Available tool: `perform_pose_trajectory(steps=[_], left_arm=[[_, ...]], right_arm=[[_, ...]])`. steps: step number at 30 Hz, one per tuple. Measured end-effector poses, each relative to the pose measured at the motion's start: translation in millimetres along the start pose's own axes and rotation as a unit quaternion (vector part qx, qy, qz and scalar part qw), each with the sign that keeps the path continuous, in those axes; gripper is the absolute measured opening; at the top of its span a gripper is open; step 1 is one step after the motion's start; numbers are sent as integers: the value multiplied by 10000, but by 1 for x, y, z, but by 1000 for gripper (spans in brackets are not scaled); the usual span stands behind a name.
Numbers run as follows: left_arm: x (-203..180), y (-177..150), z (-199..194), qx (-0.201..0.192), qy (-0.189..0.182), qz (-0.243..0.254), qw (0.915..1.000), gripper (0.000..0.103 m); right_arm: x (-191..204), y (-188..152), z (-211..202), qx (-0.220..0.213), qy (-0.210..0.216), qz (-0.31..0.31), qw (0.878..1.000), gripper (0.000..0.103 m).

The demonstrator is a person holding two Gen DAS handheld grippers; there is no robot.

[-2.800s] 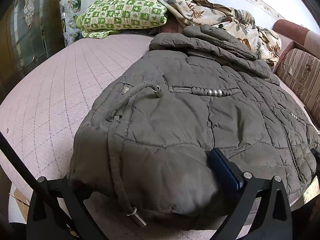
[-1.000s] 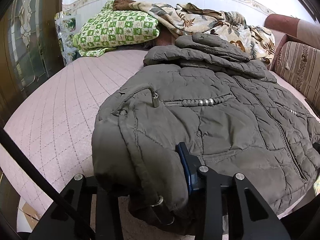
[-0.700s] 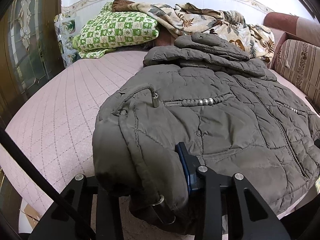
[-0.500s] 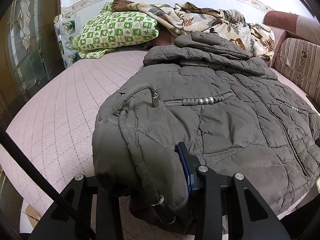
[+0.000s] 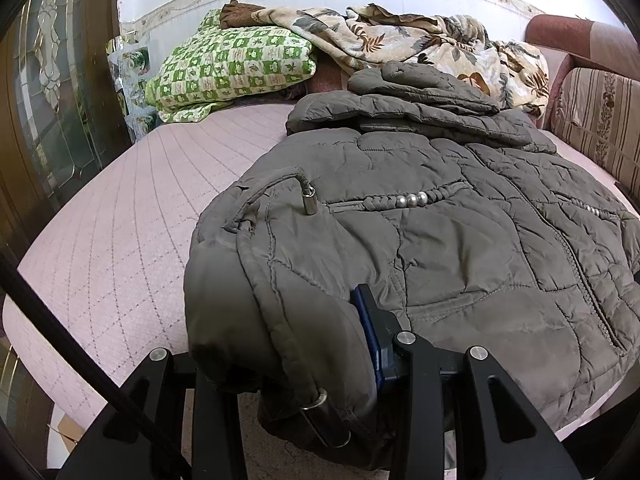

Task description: Fold large clothes

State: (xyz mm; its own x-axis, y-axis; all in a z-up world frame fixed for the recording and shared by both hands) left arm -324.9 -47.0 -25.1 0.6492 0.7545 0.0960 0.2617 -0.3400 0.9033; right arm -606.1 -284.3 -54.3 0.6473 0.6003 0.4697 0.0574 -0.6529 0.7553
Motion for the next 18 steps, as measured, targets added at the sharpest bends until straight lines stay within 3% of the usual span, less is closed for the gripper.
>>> perform_pose_trajectory(steps=[18], left_arm=[[2,9,-17,-241,28,98,9997,30]], right_arm=[[17,15,-22,-431,227,-331,9983,23]])
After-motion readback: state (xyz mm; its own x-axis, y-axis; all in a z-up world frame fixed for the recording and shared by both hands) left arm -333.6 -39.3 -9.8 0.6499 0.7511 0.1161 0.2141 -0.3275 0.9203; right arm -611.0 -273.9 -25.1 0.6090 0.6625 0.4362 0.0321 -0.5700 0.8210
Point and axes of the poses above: each gripper's, at about its wrist camera, not at the fingertips, and z roughly the way its jaws point, x to its left, y to its top, the point moved 4 cm from there along z, roughly the way its jaws point, and after that the axes turned 15 degrees about -x, right-handed, at the moved point
